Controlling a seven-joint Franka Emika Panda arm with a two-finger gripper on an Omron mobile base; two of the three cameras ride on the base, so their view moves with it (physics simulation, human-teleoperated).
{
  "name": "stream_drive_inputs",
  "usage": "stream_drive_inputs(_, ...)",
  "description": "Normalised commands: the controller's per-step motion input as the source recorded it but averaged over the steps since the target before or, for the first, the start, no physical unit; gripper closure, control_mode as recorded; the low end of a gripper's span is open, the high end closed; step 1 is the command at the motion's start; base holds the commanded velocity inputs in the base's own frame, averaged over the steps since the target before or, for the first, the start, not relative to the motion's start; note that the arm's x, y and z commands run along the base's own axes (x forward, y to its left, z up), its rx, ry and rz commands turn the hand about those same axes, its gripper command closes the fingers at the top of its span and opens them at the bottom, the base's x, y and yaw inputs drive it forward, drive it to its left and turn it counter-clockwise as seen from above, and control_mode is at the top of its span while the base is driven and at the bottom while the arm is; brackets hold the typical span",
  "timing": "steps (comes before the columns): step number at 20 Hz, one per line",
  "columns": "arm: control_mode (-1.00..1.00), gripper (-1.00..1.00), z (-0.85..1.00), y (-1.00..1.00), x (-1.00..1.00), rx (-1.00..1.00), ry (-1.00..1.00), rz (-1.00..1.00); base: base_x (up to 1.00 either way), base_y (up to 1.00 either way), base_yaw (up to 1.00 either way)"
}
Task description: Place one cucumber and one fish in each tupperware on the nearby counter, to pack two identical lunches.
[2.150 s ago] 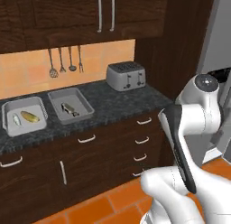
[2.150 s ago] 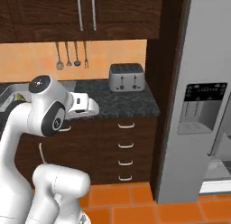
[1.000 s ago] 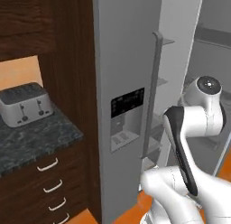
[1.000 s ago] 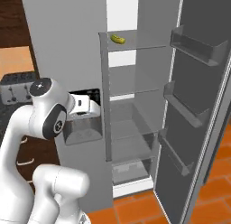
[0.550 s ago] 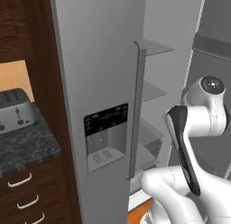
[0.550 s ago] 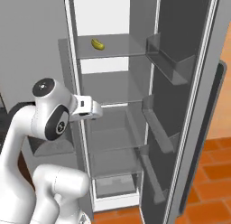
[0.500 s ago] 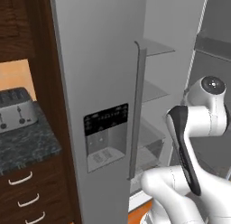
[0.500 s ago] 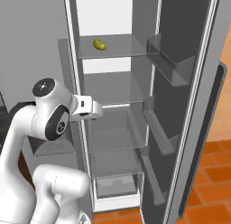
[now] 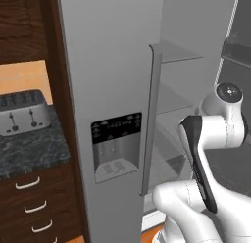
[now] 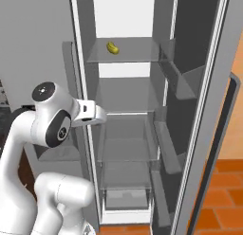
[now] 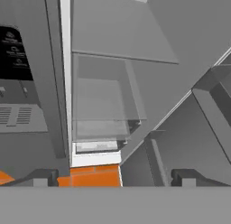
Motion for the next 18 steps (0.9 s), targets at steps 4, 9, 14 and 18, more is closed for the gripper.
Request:
stream_drive_inputs(4,1.00,-1.00,0.00,0.00,0.00,0.00,0.00,0.00,0.00,-0.39,0.28)
stream_drive_inputs(9,1.00,-1.00,0.00,0.00,0.00,0.00,0.00,0.00,0.00,-0.18,0.27)
stream_drive_inputs(14,1.00,-1.00,0.00,0.00,0.00,0.00,0.00,0.00,0.00,-0.12,0.19)
stream_drive_inputs(18,1.00,-1.00,0.00,0.00,0.00,0.00,0.00,0.00,0.00,-0.35,0.00)
